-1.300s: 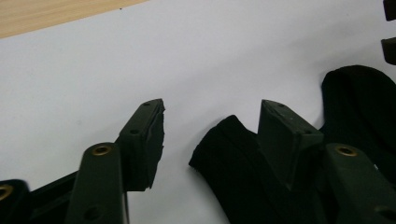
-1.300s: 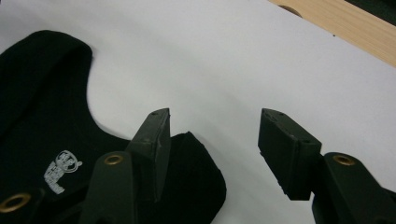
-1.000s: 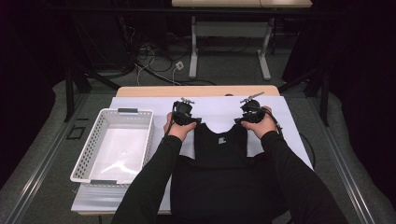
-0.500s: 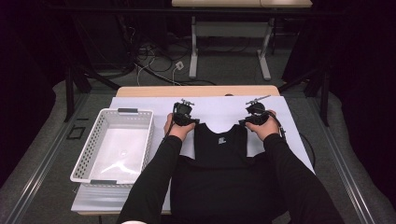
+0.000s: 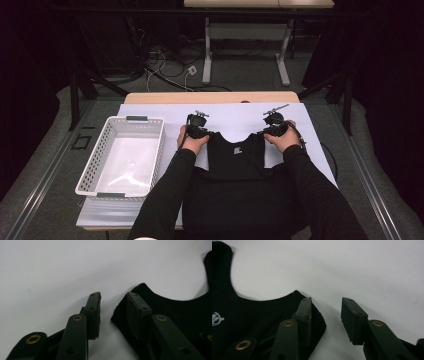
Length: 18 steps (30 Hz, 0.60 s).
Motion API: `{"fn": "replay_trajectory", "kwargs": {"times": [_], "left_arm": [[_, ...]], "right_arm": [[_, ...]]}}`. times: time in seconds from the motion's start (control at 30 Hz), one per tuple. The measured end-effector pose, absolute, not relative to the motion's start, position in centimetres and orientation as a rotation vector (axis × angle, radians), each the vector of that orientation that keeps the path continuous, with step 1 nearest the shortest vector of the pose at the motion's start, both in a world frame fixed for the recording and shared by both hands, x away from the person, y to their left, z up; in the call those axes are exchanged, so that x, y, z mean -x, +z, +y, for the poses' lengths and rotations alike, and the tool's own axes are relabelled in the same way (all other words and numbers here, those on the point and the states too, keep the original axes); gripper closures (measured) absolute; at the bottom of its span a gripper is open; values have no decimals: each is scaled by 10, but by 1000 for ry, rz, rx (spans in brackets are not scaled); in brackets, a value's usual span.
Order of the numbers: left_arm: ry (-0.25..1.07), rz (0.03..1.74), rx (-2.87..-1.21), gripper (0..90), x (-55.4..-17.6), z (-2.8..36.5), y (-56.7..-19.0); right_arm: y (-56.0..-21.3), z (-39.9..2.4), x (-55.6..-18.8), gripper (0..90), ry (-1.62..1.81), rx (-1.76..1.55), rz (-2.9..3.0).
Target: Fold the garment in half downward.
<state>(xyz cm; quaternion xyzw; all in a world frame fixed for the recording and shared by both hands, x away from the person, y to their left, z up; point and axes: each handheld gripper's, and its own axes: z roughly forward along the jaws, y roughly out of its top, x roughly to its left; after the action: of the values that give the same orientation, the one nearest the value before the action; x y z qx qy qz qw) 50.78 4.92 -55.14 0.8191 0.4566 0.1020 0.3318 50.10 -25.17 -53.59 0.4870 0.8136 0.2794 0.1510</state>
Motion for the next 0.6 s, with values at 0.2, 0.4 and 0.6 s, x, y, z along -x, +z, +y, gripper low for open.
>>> {"fn": "replay_trajectory", "kwargs": {"times": [0.2, 0.4, 0.6], "left_arm": [[265, 1183, -2161, 697, -506, 48, -551], [235, 1177, -2157, 797, -505, 47, -551], [221, 1182, -2153, 854, -505, 48, -549]], "right_arm": [[-540, -247, -501, 619, 789, -1386, 2363], [-544, -243, -500, 675, 802, -1382, 2372], [-543, -239, -498, 853, 827, -1407, 2375]]}}
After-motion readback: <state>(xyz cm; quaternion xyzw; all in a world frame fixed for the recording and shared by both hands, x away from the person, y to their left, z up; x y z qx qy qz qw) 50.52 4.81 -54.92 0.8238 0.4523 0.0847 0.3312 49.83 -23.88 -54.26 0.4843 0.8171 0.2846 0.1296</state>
